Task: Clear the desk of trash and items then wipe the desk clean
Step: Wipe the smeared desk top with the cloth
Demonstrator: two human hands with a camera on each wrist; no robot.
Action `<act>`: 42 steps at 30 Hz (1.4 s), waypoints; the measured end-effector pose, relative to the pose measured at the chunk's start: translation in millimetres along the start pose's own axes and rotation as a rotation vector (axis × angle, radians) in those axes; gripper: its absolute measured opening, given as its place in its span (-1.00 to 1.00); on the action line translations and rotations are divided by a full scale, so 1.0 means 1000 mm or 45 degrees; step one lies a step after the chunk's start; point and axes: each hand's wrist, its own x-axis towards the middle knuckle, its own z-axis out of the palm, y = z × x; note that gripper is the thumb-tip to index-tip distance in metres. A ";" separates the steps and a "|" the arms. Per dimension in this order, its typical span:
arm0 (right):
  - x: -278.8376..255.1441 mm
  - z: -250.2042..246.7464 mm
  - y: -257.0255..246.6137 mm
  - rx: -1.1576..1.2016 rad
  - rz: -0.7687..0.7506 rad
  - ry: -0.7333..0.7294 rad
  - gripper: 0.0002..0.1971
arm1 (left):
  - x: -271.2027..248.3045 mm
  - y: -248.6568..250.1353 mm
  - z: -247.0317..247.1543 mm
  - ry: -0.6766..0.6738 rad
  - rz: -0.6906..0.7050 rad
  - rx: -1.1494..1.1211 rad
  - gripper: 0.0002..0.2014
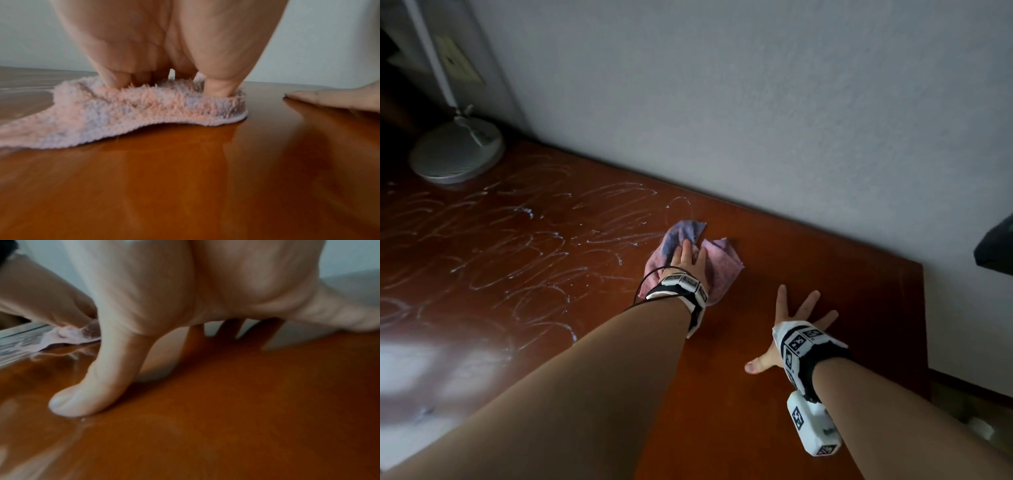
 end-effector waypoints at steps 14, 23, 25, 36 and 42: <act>0.006 0.001 0.006 -0.049 -0.033 0.059 0.70 | -0.006 0.002 0.000 0.002 0.005 0.013 -0.06; 0.015 0.005 0.005 -0.055 -0.013 0.061 0.70 | 0.000 0.005 -0.021 0.046 0.011 0.015 -0.08; 0.012 0.004 0.004 -0.055 -0.004 0.069 0.70 | -0.005 0.005 -0.019 0.051 -0.003 -0.012 -0.09; 0.008 0.003 0.002 -0.106 0.006 0.091 0.67 | -0.017 -0.005 -0.002 0.022 -0.052 -0.016 -0.09; 0.005 0.003 -0.003 -0.142 0.018 0.142 0.64 | -0.031 -0.014 -0.001 0.025 -0.064 0.002 -0.01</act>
